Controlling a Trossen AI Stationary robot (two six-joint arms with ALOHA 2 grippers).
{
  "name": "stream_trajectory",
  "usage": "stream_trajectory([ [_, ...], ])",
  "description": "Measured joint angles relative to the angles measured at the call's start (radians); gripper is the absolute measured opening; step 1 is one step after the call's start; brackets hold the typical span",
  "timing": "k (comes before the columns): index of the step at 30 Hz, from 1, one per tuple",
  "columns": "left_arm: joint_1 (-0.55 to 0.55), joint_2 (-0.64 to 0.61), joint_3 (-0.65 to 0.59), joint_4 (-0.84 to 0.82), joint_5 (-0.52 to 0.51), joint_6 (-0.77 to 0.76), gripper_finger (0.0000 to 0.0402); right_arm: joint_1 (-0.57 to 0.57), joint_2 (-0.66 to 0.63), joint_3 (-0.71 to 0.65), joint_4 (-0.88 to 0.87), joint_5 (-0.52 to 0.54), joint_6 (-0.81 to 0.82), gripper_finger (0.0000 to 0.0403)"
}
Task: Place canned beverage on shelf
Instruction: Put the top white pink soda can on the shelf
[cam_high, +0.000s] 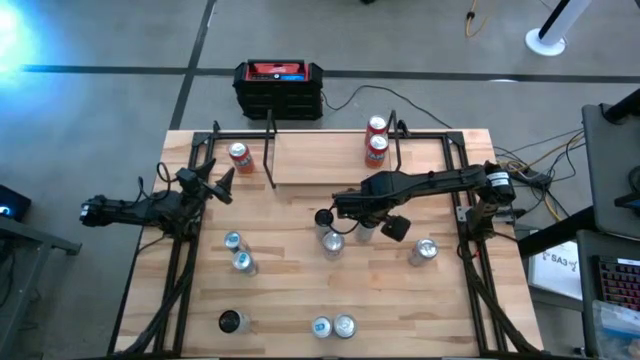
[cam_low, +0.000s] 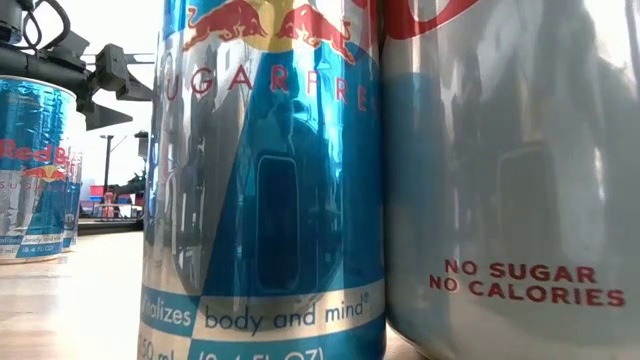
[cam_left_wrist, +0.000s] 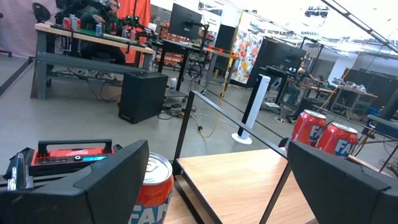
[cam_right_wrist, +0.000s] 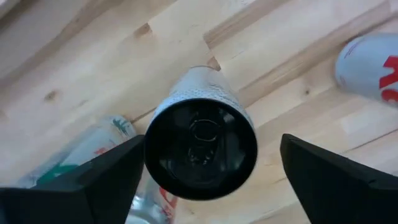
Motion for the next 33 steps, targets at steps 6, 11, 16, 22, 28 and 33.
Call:
stream_trajectory([
  [6,0.0,0.0,0.0,0.0,0.0,0.0,0.0368,-0.001,0.0,-0.025,0.017,-0.001,0.036,0.0277],
  [11,0.0,0.0,0.0,0.0,0.0,0.0,0.0368,-0.001,0.0,-0.033,0.028,-0.001,0.034,0.0239],
  [16,0.0,0.0,0.0,0.0,0.0,0.0,0.0368,-0.007,0.0,-0.032,0.031,0.009,-0.131,0.0239],
  [22,0.0,0.0,0.0,0.0,0.0,0.0,0.0368,-0.024,0.0,-0.024,0.046,0.013,-0.619,0.0239],
  [28,0.0,0.0,0.0,0.0,0.0,0.0,0.0368,-0.023,0.001,-0.021,0.066,0.006,-1.039,0.0239],
  [33,0.0,0.0,0.0,0.0,0.0,0.0,0.0368,-0.023,0.001,-0.021,0.078,-0.034,-1.301,0.0263],
])
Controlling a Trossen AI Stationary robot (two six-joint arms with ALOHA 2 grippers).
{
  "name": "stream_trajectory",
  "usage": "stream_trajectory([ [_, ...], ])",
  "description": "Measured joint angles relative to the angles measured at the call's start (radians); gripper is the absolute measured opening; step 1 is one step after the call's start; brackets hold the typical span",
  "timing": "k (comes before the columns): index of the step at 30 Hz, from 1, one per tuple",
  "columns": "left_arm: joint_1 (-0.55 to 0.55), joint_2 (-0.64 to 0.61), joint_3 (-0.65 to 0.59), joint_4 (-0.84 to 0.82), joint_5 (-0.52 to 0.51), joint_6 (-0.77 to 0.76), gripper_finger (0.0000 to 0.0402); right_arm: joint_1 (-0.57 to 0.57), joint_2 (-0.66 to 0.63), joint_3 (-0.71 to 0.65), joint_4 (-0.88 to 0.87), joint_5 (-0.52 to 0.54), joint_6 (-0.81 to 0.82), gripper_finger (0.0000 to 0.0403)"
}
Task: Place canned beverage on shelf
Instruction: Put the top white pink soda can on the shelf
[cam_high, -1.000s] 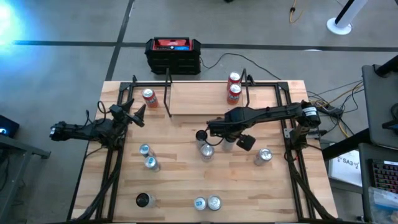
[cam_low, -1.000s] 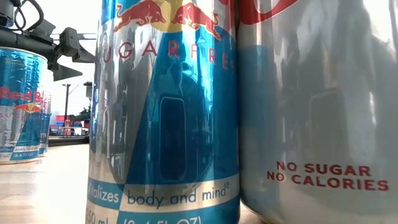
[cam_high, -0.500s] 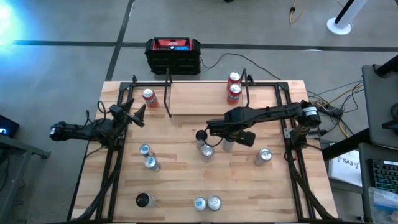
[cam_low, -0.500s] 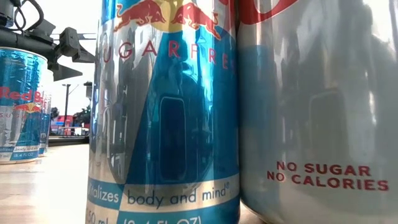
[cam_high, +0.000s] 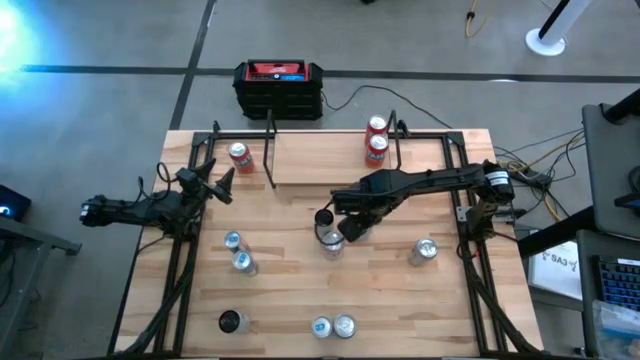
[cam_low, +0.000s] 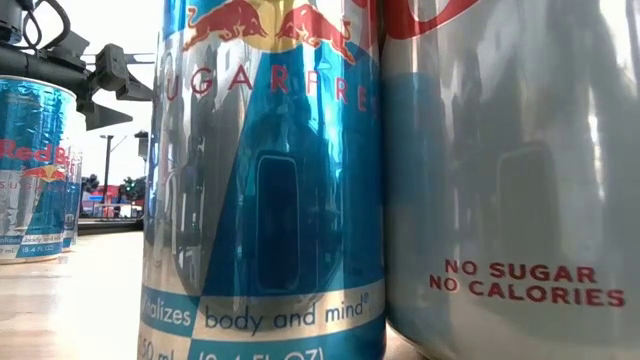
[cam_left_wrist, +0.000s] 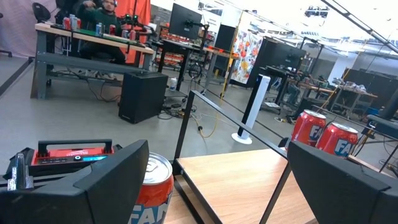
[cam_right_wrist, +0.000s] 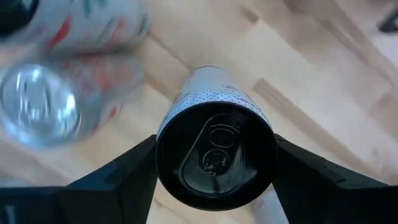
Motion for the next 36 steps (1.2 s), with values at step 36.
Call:
stream_trajectory([
  [36,0.0,0.0,0.0,0.0,0.0,0.0,0.0368,0.0,0.0,0.0,0.071,-0.062,-1.109,0.0254],
])
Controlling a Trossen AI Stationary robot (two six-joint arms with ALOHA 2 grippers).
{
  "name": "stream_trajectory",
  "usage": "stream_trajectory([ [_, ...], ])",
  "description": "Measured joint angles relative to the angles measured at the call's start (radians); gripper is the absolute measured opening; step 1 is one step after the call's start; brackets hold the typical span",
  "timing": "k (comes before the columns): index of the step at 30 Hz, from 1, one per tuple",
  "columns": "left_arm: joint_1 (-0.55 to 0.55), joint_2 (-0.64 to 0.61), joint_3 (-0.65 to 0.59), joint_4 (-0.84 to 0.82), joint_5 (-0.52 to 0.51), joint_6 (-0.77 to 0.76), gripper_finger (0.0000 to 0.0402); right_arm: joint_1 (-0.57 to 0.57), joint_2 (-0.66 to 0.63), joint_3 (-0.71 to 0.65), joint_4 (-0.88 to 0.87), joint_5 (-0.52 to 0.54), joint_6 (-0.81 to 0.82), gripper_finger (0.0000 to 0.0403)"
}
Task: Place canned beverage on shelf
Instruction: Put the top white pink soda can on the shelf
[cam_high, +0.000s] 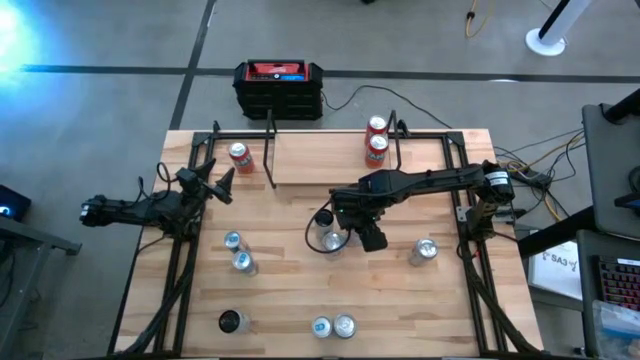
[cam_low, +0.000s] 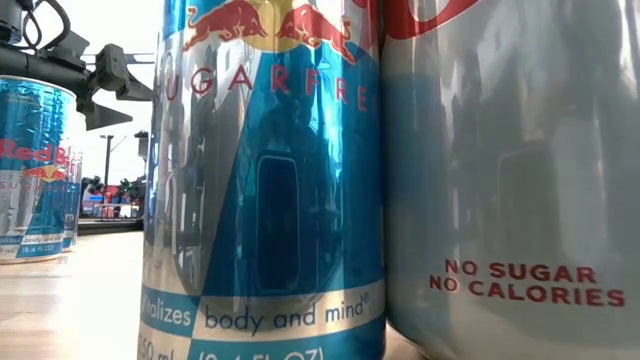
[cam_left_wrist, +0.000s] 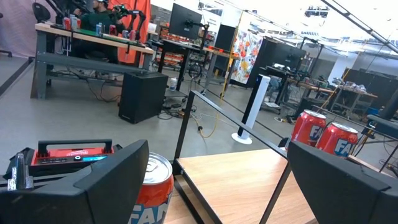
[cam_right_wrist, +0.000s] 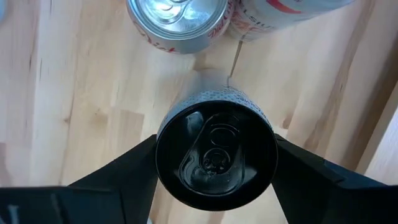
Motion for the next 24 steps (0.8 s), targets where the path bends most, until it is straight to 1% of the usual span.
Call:
stream_trajectory([
  [6,0.0,0.0,0.0,0.0,0.0,0.0,0.0368,0.0,0.0,0.0,0.0,0.02,0.086,0.0255],
  [10,0.0,0.0,0.0,0.0,0.0,0.0,0.0368,0.002,0.0,0.0,-0.002,0.026,0.099,0.0255],
  [18,0.0,0.0,0.0,0.0,0.0,0.0,0.0368,0.002,0.0,0.0,-0.005,0.04,0.197,0.0256],
  [21,0.0,0.0,0.0,0.0,0.0,0.0,0.0368,0.002,0.0,0.0,-0.005,0.051,0.235,0.0264],
  [24,0.0,0.0,0.0,0.0,0.0,0.0,0.0368,0.002,0.0,0.0,-0.001,0.077,0.245,0.0281],
])
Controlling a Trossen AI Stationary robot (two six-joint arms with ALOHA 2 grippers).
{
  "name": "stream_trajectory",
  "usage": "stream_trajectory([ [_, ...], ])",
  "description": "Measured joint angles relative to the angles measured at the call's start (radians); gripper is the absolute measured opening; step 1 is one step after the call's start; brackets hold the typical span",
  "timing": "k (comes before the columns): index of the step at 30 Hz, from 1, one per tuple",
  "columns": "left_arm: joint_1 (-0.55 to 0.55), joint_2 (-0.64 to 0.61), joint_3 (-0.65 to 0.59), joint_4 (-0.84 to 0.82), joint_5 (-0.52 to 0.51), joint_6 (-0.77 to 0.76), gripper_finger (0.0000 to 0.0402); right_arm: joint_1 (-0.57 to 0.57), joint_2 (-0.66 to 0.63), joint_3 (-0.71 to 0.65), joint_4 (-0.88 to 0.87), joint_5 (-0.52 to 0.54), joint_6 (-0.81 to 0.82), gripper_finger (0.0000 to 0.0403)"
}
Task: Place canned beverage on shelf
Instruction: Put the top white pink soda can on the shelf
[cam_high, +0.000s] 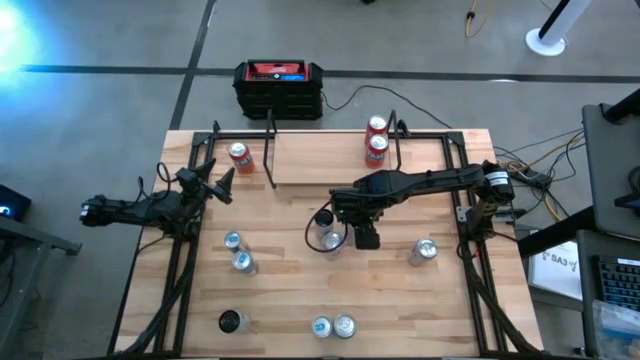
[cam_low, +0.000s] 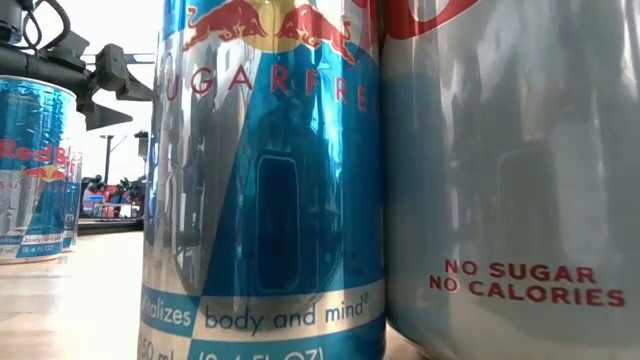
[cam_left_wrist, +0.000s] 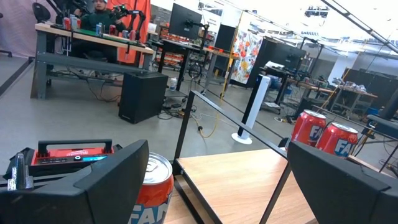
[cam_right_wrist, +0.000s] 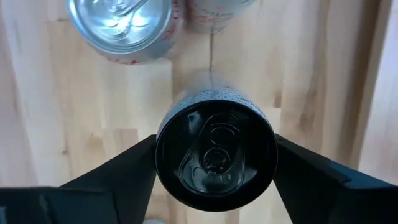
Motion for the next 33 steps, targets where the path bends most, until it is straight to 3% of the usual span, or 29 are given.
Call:
stream_trajectory([
  [9,0.0,0.0,0.0,0.0,0.0,0.0,0.0368,0.002,-0.002,0.002,0.002,0.013,0.03,0.031],
  [13,0.0,0.0,0.0,0.0,0.0,0.0,0.0368,0.002,-0.002,0.002,0.002,0.013,0.127,0.031],
  [16,0.0,0.0,0.0,0.0,0.0,0.0,0.0368,0.002,-0.002,0.002,0.002,0.019,0.293,0.0311],
  [21,0.0,0.0,0.0,0.0,0.0,0.0,0.0368,0.002,-0.002,0.018,0.002,0.158,0.83,0.0311],
  [26,0.0,0.0,0.0,0.0,0.0,0.0,0.0368,0.002,-0.002,0.027,-0.007,0.143,1.23,0.0311],
  [29,0.0,0.0,0.0,0.0,0.0,0.0,0.0368,0.002,-0.002,0.027,-0.012,0.097,1.317,0.0311],
  [33,0.0,0.0,0.0,0.0,0.0,0.0,0.0368,0.003,-0.002,0.027,-0.017,0.079,1.289,0.0311],
])
